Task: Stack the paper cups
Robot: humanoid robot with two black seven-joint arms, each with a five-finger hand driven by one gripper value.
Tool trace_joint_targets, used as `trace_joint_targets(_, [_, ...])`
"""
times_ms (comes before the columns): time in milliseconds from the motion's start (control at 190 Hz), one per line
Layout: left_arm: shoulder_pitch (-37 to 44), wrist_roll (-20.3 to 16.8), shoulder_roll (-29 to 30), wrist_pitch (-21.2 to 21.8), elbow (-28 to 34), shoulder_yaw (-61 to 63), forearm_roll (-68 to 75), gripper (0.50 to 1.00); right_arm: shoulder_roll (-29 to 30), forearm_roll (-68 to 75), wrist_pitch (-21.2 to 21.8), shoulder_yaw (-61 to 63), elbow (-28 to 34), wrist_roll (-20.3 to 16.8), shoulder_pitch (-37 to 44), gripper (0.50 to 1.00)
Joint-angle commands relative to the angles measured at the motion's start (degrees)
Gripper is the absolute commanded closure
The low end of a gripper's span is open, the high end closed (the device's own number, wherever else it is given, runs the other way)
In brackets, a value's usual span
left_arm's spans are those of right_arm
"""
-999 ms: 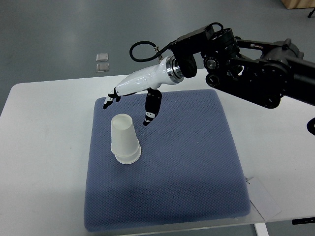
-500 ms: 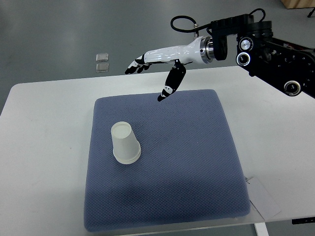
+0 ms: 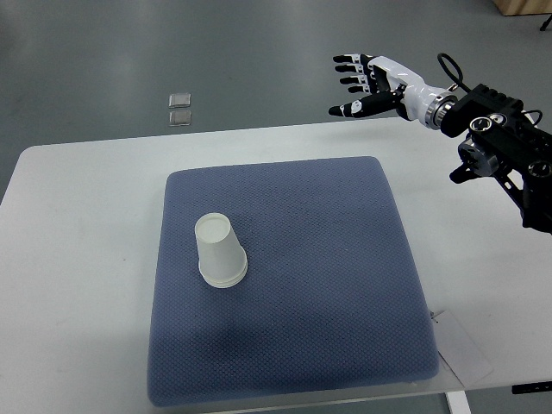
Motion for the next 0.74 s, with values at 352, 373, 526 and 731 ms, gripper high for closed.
trace_joint_targets(352, [0.0, 0.0, 0.0, 0.1, 0.0, 0.0, 0.1, 0.500, 2.0, 17.0, -11.9, 2.6, -0.4, 0.9, -8.5, 0.585])
trace_joint_targets(373, [0.0, 0.0, 0.0, 0.0, 0.0, 0.0, 0.0, 0.500, 2.6, 17.3, -11.9, 3.4, -0.5, 0.9, -9.0, 0.583])
trace_joint_targets(526, [0.0, 0.0, 0.0, 0.1, 0.0, 0.0, 0.0, 0.500, 5.3, 17.5, -11.7, 6.8, -0.4, 0.9, -10.9, 0.583])
trace_joint_targets(731, [0.0, 0.0, 0.0, 0.0, 0.0, 0.0, 0.0, 0.500, 6.6, 17.5, -11.4, 6.8, -0.2, 1.3, -12.3, 0.583])
